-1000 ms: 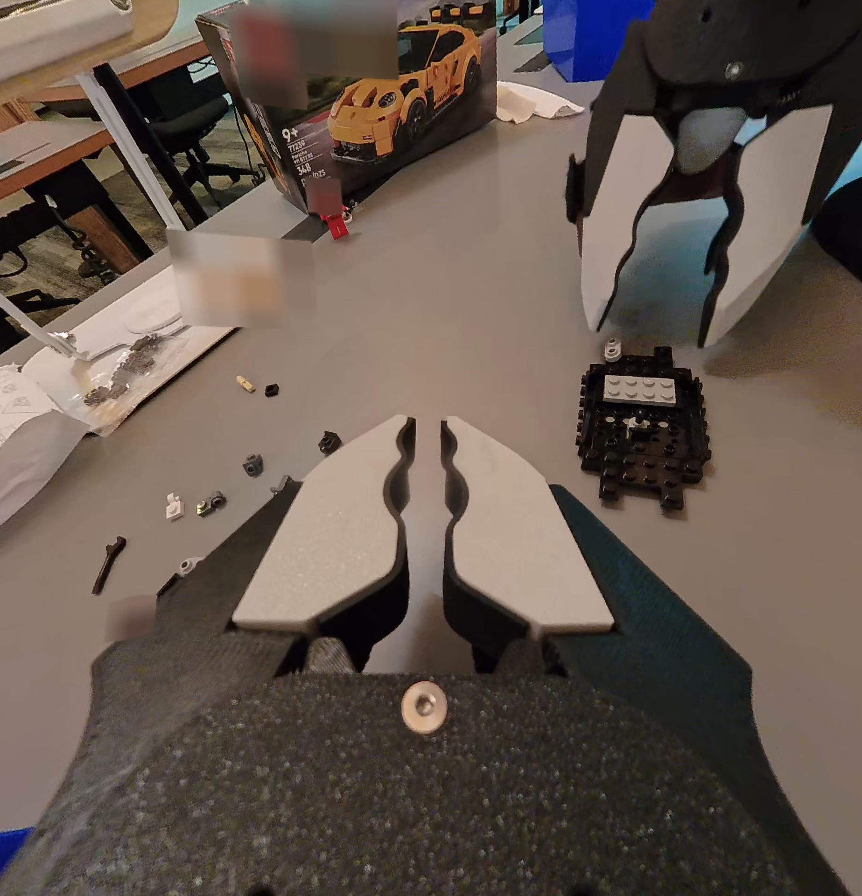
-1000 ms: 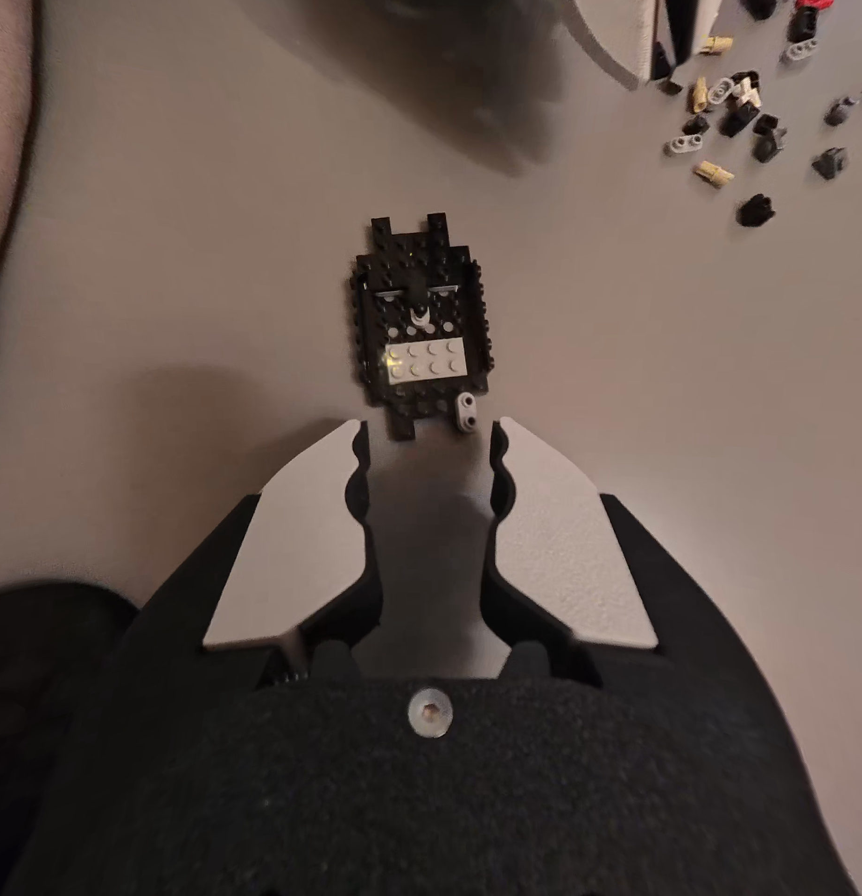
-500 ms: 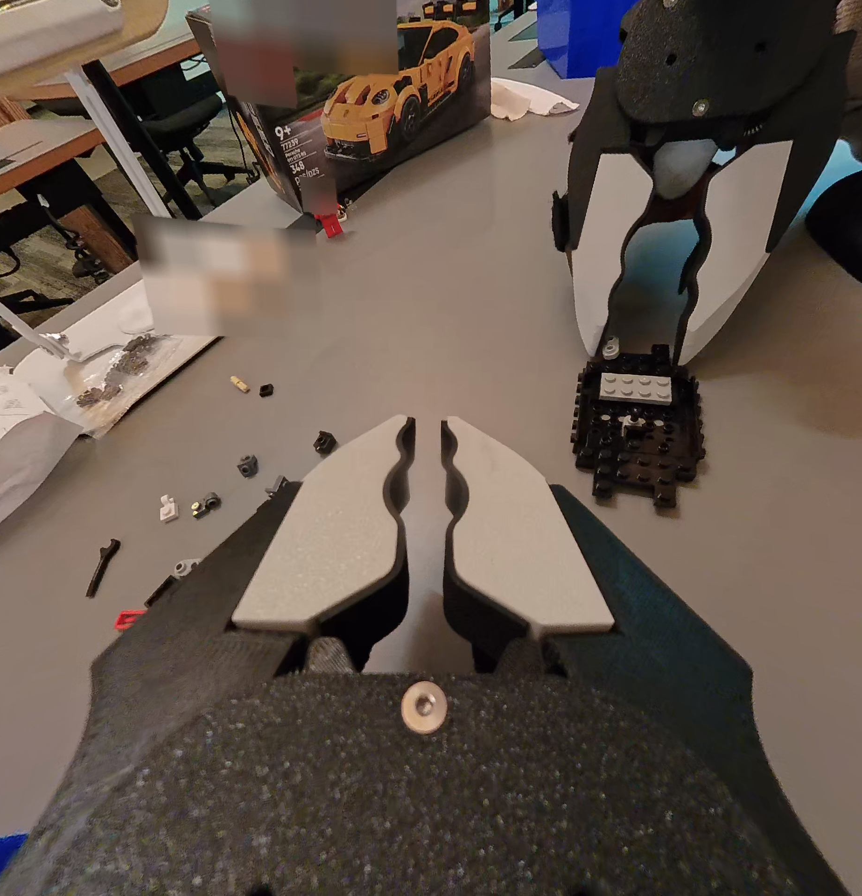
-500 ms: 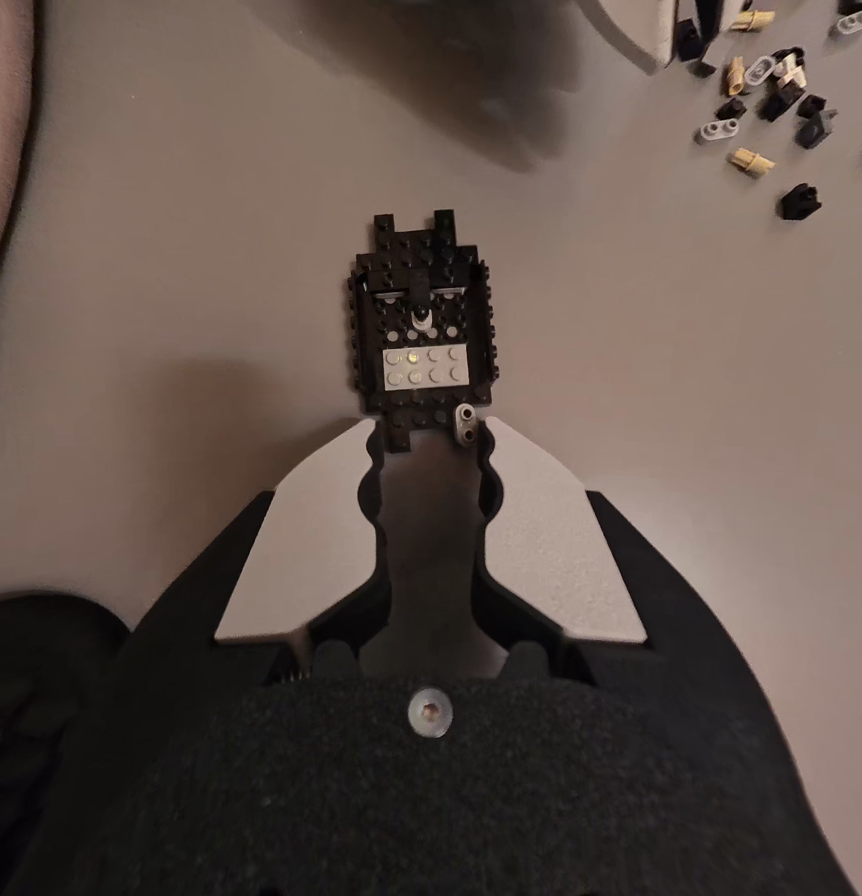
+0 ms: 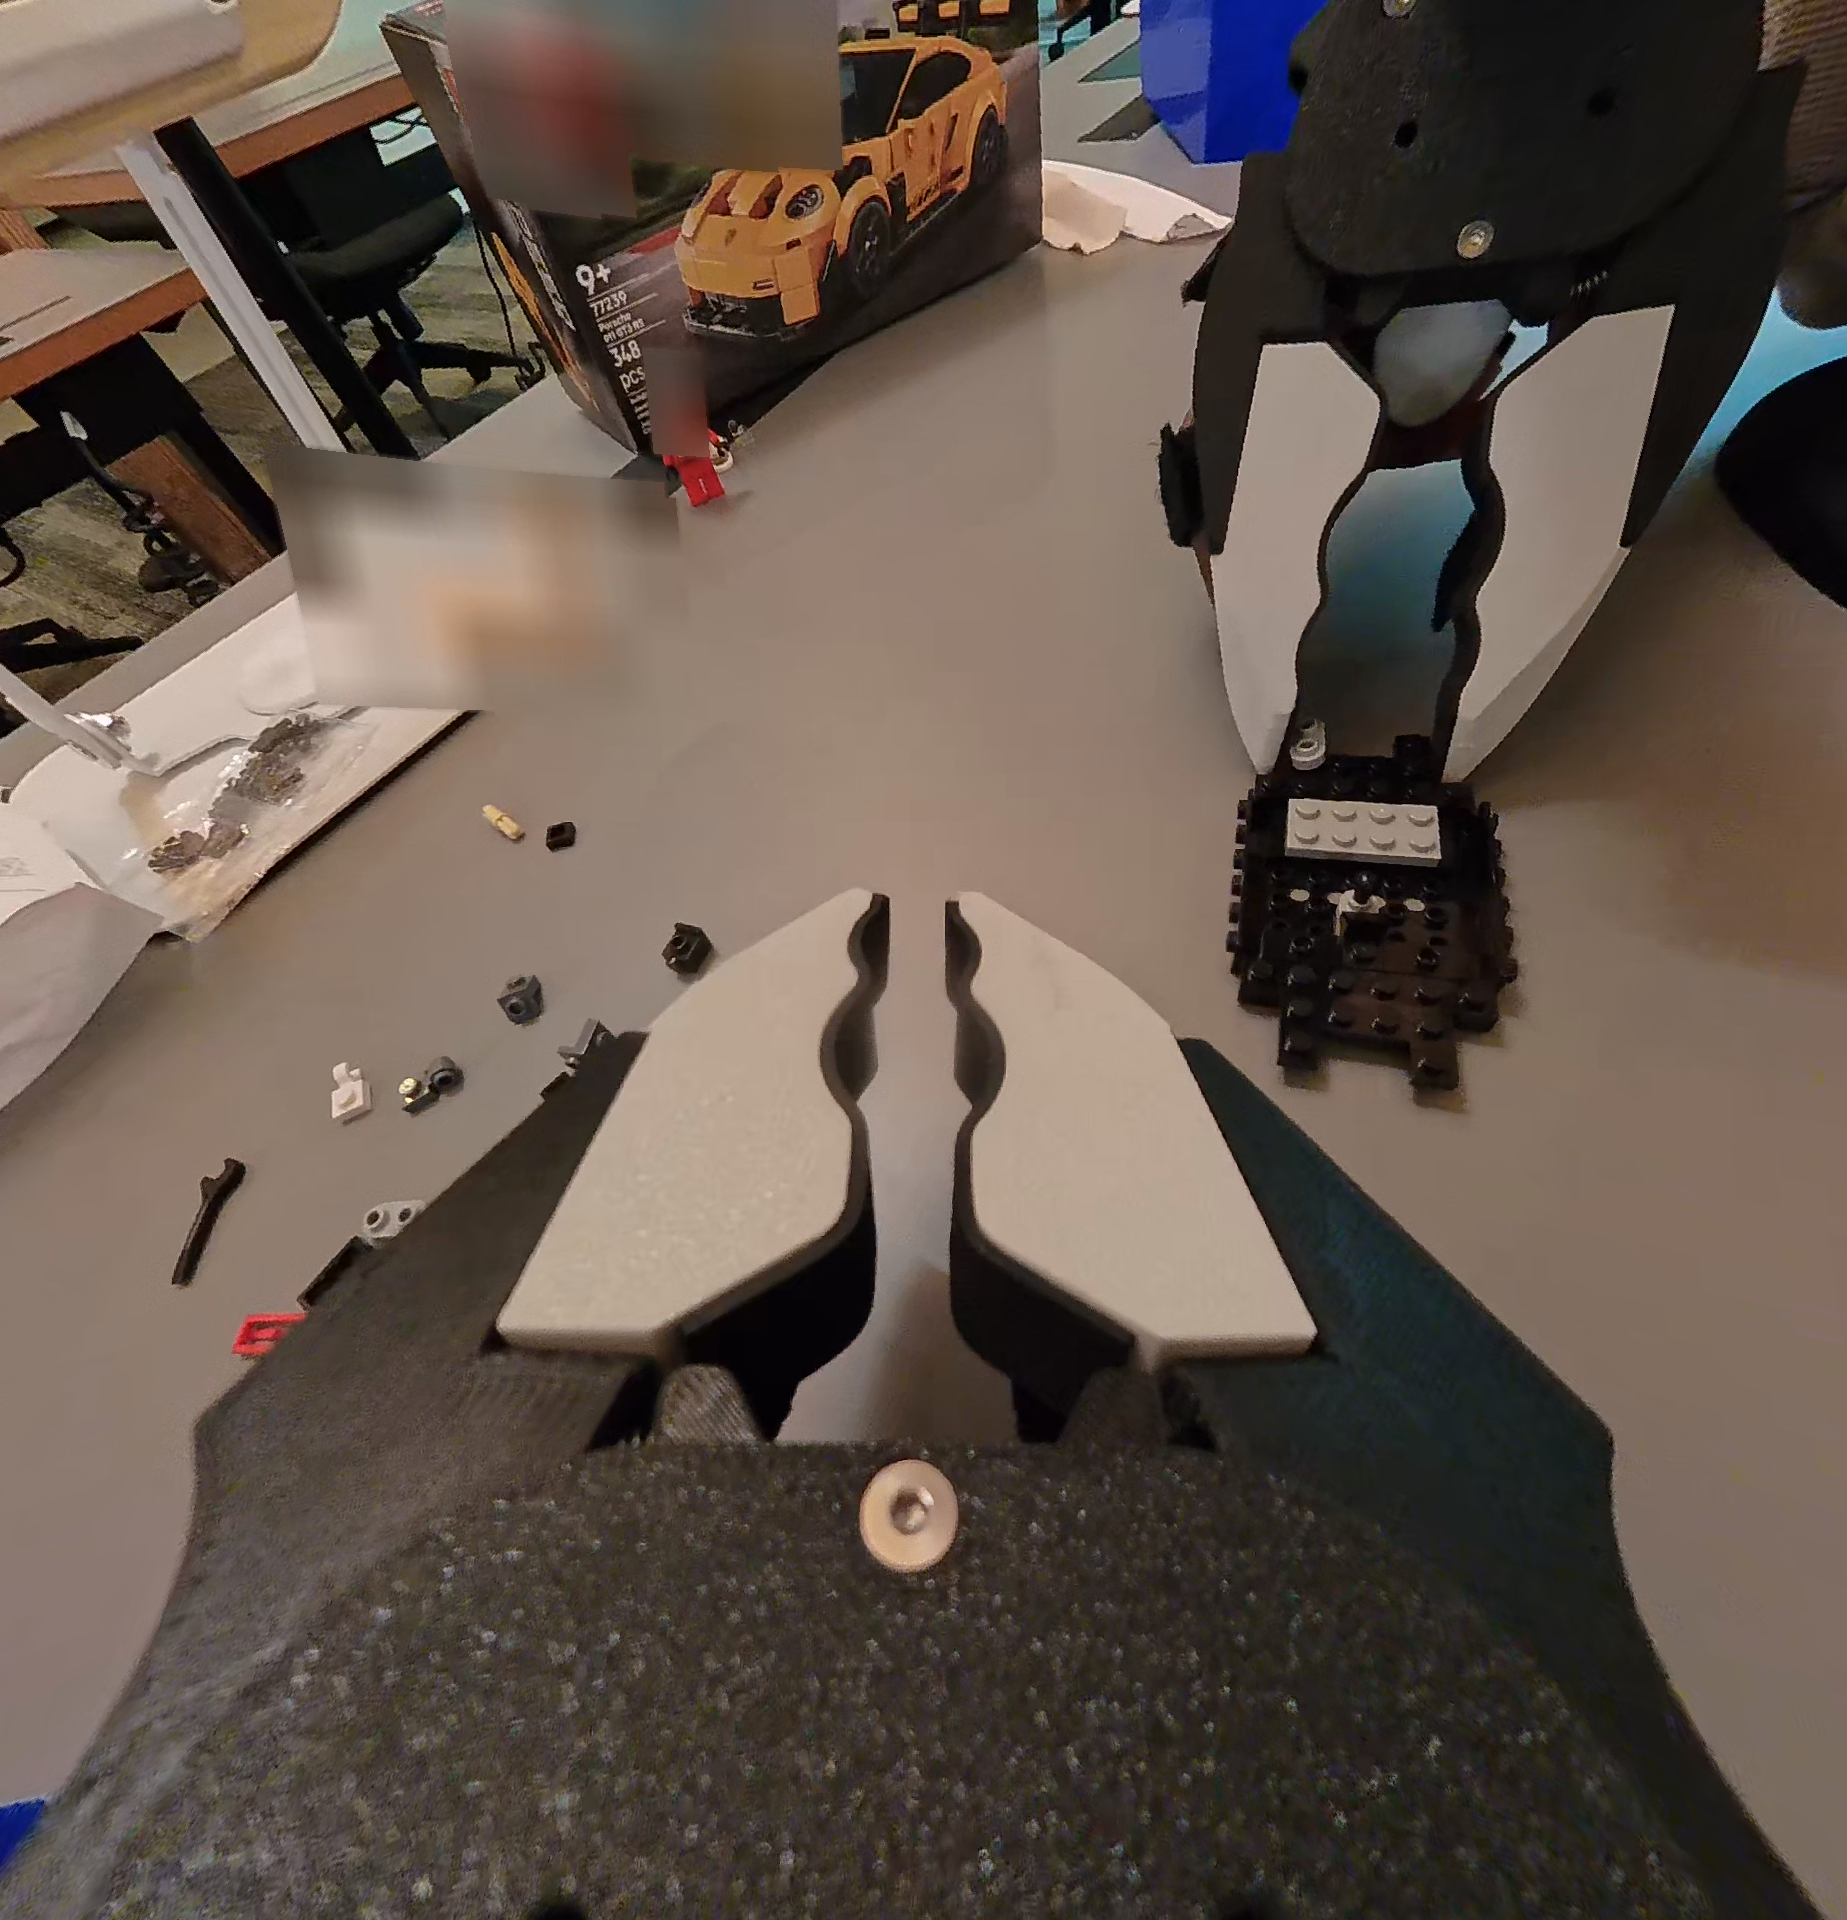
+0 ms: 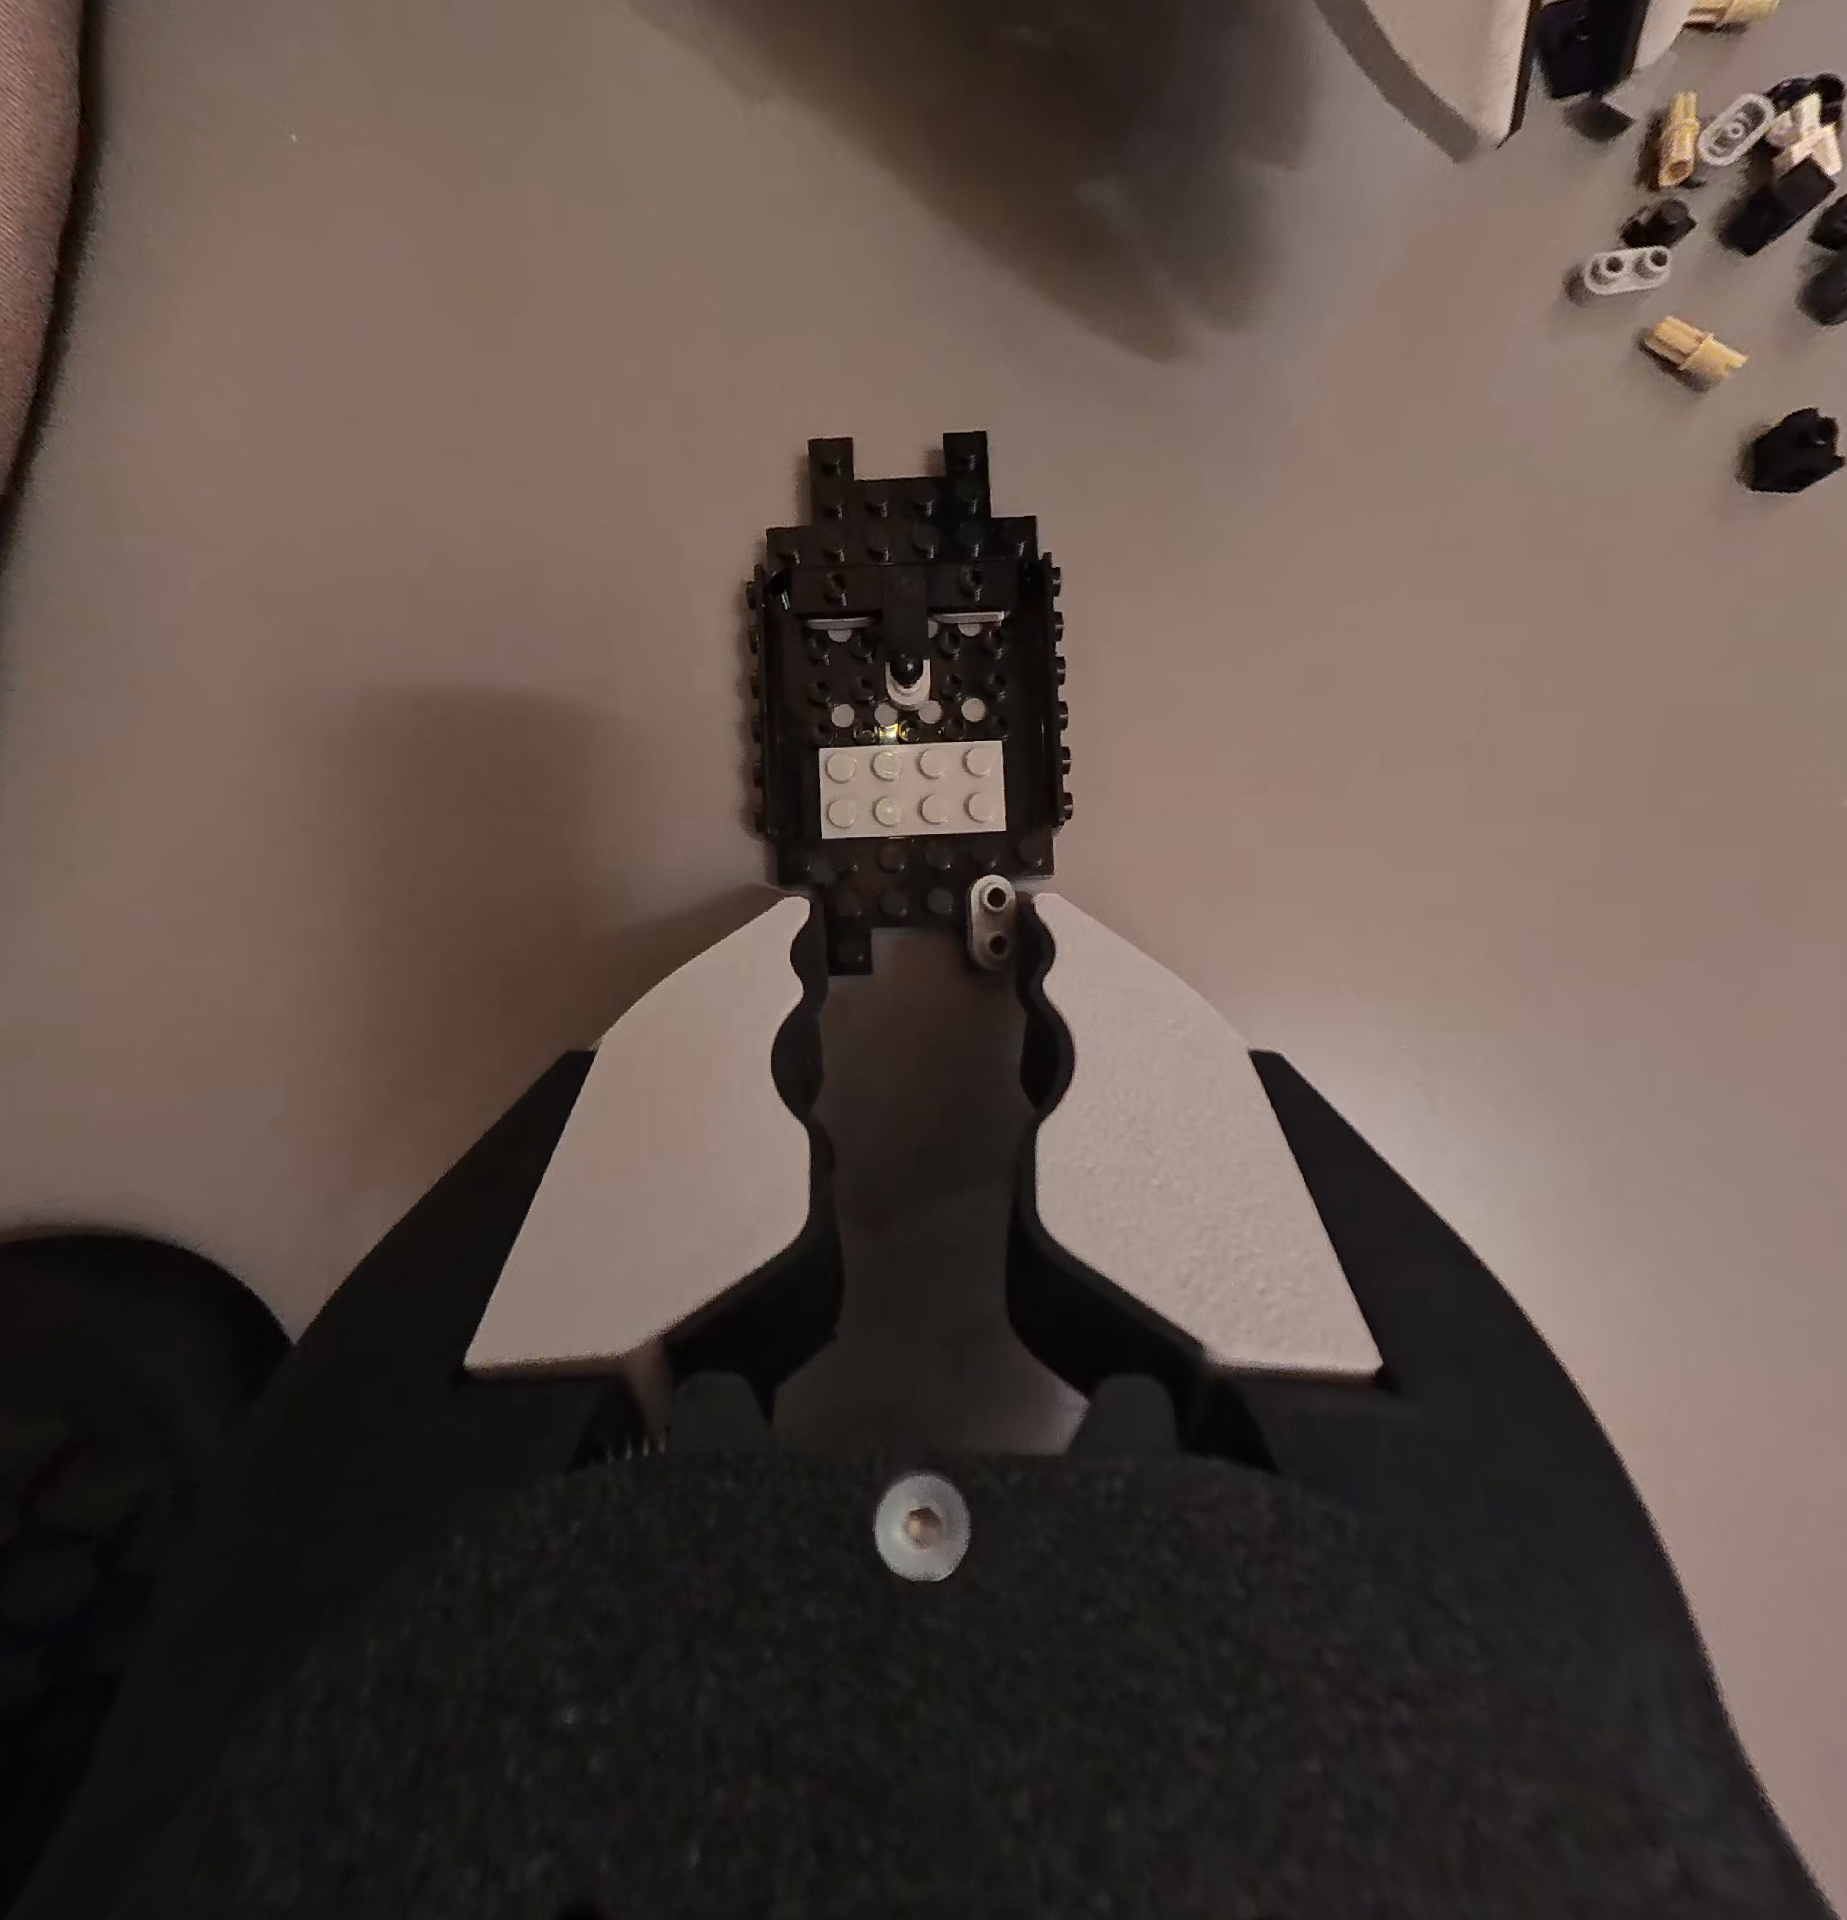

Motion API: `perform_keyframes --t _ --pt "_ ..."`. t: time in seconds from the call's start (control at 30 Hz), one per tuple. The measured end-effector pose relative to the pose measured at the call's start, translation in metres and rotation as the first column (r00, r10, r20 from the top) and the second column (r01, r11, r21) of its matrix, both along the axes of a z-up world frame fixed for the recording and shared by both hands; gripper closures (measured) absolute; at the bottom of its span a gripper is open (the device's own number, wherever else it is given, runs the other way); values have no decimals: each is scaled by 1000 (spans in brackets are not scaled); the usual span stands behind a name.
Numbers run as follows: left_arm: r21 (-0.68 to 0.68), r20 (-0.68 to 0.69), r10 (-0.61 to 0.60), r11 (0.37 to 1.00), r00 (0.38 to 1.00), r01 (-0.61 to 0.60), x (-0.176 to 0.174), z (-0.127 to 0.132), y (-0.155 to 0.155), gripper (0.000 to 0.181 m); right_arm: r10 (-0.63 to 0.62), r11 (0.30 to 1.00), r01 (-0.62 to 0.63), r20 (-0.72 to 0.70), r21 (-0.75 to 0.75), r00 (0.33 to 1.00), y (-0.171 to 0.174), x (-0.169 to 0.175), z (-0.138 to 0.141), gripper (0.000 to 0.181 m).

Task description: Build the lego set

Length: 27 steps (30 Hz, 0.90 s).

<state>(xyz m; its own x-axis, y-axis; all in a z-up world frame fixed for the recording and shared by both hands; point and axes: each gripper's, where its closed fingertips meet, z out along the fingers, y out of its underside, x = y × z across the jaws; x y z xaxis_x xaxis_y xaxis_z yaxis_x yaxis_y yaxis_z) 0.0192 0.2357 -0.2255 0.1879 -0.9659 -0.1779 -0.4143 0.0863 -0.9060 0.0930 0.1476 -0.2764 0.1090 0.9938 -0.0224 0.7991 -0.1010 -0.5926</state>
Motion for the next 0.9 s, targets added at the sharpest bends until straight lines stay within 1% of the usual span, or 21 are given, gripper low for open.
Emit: perform_keyframes --t 0.17,0.27,0.47,0.53,0.63,0.8,0.9 --pt "-79 -25 -52 996 998 50 3 -5 -13 169 -8 1000 8 -55 -3 998 -1 -3 5 148" --pt "-141 -17 -87 986 996 84 6 -5 -22 169 -13 1000 12 -52 -6 999 -2 0 4 148" --pt "-154 -24 -106 983 994 101 6 -7 -26 168 -9 1000 9 -61 -10 998 -3 -1 5 148" --pt "-182 -30 -125 976 992 117 7 -8 -29 167 -6 1000 5 -79 -14 997 -4 -2 8 148" --pt "-272 -39 -171 950 985 154 6 -12 -39 163 -10 1000 9 -97 -14 995 -3 -2 10 148" --pt "-353 -29 -224 914 974 199 7 -13 -50 161 -19 1000 18 -135 -11 991 -4 -1 12 148" --pt "-425 -36 -268 876 963 228 7 -17 -60 157 -24 1000 24 -172 1 985 -4 -1 16 148"
